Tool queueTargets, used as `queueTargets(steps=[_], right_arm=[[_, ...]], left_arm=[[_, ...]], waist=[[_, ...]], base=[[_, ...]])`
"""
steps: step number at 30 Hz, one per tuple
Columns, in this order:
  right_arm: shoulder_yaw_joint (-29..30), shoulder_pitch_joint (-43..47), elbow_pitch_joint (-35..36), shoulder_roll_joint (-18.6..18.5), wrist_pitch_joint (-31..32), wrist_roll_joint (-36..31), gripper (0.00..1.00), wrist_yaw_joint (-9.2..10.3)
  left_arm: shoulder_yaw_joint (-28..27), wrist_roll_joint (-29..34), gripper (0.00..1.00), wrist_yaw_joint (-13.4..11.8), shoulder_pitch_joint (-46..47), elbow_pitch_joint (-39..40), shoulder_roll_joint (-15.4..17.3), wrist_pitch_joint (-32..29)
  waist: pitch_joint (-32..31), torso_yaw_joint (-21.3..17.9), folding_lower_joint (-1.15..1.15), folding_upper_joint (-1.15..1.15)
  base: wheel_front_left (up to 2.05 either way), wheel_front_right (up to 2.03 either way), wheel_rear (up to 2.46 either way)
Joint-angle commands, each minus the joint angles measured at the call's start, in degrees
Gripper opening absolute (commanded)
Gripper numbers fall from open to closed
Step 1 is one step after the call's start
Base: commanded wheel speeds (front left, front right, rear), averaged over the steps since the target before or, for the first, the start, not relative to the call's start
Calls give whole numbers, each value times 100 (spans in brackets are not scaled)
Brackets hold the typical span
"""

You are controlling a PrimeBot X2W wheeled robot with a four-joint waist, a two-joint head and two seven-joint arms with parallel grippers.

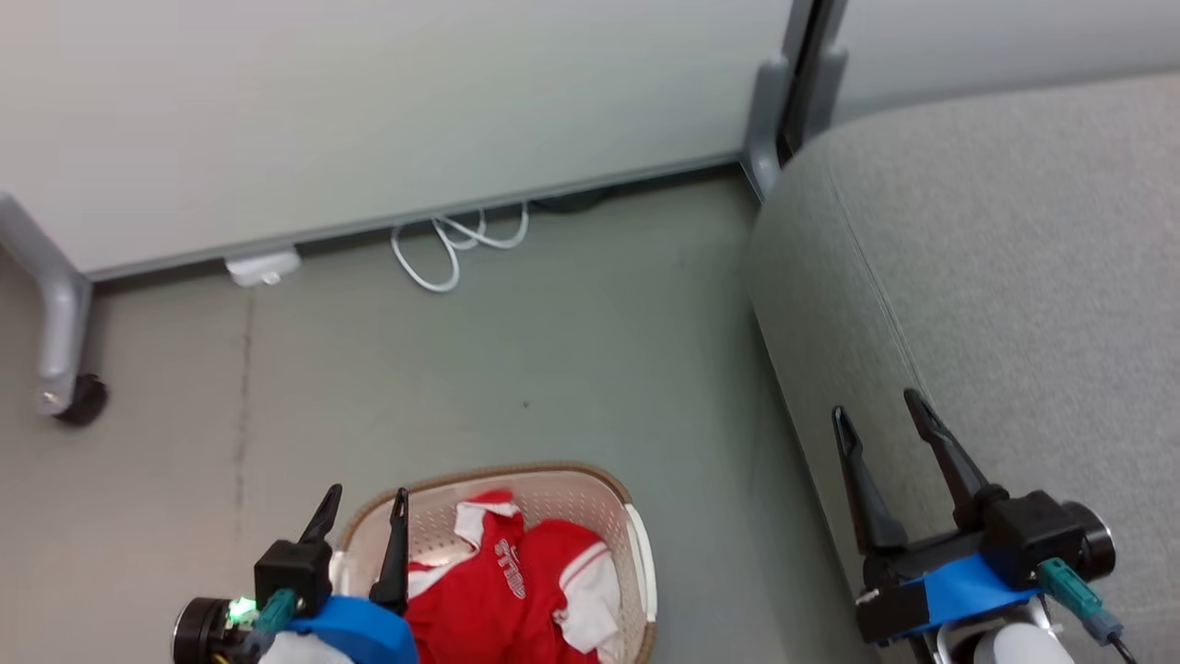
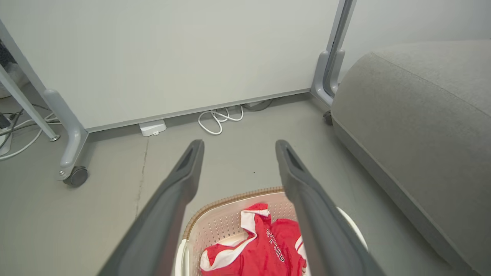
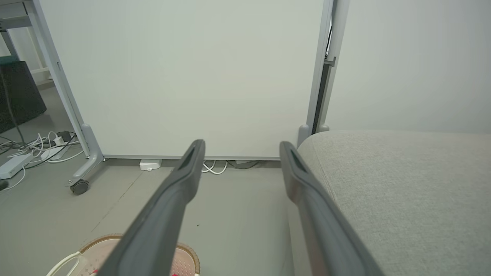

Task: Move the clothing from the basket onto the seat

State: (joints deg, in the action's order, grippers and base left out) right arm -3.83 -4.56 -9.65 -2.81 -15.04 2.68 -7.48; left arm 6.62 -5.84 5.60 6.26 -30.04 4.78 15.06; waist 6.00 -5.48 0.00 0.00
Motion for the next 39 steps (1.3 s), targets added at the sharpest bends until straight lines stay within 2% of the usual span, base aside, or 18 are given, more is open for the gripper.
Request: queueTargets(steps=[1, 11, 16, 19, 25, 33, 34, 35, 39], right_arm=[[-27, -175, 105, -15, -21, 50, 100, -3], [-172, -785, 586, -8, -21, 326, 100, -3], [-229, -1027, 853, -7, -21, 528, 100, -3], [-233, -1090, 934, -6, -21, 617, 100, -3], [-295, -1275, 1109, -7, -21, 842, 100, -3], [-433, -1425, 1170, -8, -21, 1090, 100, -3], [-436, -1425, 1159, -8, -21, 1111, 100, -3], [-441, -1430, 1144, -8, -21, 1122, 100, -3], [-449, -1474, 1111, -8, -21, 1169, 100, -3]], left_arm=[[85, 78, 100, 36, 348, -354, 72, -10], [559, 245, 100, 156, 1980, -2150, 304, -384], [539, 137, 100, 170, 2653, -2796, 465, -564], [448, 33, 100, 170, 2884, -3024, 521, -655], [369, -40, 100, 11, 3417, -3472, 722, -848], [280, -161, 100, -211, 3816, -3991, 880, -1182], [292, -157, 35, -215, 3848, -4022, 888, -1192], [302, -165, 0, -206, 3873, -4054, 895, -1232], [333, -219, 0, -156, 3906, -4134, 890, -1256]], waist=[[712, -484, 0, 0], [2589, -1111, 0, 0], [3349, -1310, 0, 0], [3593, -1367, 0, 0], [4223, -1502, 0, 0], [4601, -1640, 0, 0], [4610, -1646, 0, 0], [4616, -1653, 0, 0], [4594, -1652, 0, 0]], base=[[0, 0, 0], [0, 0, 0], [0, 0, 0], [0, 0, 0], [0, 0, 0], [0, 0, 0], [0, 0, 0], [0, 0, 0], [0, 0, 0]])
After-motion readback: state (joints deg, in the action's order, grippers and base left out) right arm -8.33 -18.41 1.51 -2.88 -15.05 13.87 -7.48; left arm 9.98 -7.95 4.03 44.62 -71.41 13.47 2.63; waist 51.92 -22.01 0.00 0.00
